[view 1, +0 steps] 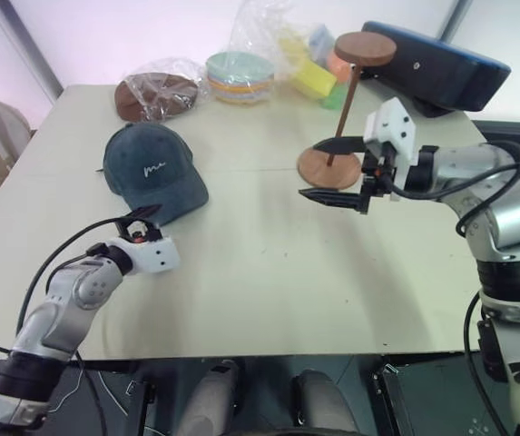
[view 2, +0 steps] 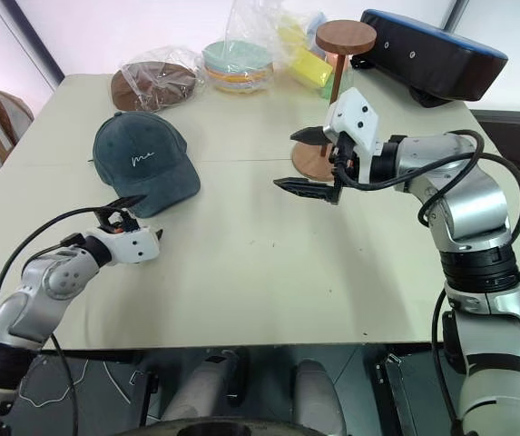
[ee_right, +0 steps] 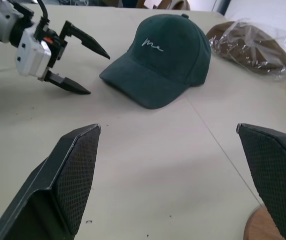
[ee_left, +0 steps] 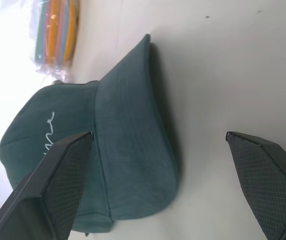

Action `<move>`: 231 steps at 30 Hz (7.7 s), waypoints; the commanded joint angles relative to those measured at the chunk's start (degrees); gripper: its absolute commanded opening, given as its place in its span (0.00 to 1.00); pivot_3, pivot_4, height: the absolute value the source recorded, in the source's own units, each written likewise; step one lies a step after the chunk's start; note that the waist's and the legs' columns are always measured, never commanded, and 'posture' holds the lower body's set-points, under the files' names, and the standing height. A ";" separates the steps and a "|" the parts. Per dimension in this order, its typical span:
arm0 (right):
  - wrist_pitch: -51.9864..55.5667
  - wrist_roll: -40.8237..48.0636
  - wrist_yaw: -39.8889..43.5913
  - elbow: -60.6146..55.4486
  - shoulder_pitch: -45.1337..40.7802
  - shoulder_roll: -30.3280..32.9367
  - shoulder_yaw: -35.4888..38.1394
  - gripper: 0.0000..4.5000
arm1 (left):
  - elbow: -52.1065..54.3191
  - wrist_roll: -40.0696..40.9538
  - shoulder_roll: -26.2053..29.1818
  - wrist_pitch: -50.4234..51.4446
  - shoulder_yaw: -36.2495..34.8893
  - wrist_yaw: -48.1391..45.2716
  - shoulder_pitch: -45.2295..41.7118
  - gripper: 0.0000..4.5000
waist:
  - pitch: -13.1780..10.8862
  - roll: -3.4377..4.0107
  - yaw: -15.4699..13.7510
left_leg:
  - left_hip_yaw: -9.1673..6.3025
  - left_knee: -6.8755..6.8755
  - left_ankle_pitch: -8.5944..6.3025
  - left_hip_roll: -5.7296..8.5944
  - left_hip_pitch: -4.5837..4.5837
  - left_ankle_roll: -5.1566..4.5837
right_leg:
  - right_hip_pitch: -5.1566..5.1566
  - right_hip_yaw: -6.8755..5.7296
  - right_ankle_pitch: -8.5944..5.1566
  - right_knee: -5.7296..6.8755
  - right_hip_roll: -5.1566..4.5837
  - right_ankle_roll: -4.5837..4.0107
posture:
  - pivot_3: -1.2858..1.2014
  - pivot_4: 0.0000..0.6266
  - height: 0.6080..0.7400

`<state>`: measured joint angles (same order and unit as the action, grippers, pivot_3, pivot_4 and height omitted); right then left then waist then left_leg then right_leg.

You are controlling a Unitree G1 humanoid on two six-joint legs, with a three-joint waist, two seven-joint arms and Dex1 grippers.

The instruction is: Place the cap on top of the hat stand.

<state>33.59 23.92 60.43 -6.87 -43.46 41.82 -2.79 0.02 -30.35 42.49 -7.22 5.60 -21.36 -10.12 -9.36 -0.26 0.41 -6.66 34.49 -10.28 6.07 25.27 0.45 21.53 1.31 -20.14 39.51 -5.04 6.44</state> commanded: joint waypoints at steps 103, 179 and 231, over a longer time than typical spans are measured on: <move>7.76 10.61 -3.22 6.26 -12.35 5.54 17.17 1.00 | -2.35 -0.37 -19.27 -1.91 0.83 26.47 -35.41 0.01 | 0.17 0.21 -0.94 | 0.04 0.54 -0.04 0.05 0.32 -0.06 | 0.18 -0.03 0.01 0.32 0.02 0.02 | 0.52 0.24 1.00; 14.97 11.37 -10.84 -3.29 1.17 19.86 21.40 1.00 | -28.48 -12.59 -40.95 -3.92 22.15 32.30 -46.94 0.01 | 0.02 -0.03 -1.11 | 0.11 0.62 -0.05 0.06 0.35 -0.11 | 0.16 -0.04 0.00 0.33 0.04 0.06 | 0.52 0.24 1.00; 11.07 9.79 -7.60 -0.28 -0.37 19.82 17.65 1.00 | 2.71 30.61 -29.87 12.41 3.06 -12.45 -29.95 0.98 | 0.04 0.00 -0.57 | 0.09 0.66 -0.05 0.00 0.29 -0.11 | 0.12 -0.04 -0.01 0.33 0.07 0.04 | 0.52 0.24 1.00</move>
<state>45.79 33.88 52.22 -6.59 -42.56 60.36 13.86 -1.88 -5.27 10.78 2.50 13.07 -29.98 -38.61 -9.33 -0.26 -0.16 -6.57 35.13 -10.33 6.06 25.55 0.34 21.65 1.28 -20.15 39.84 -4.96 6.48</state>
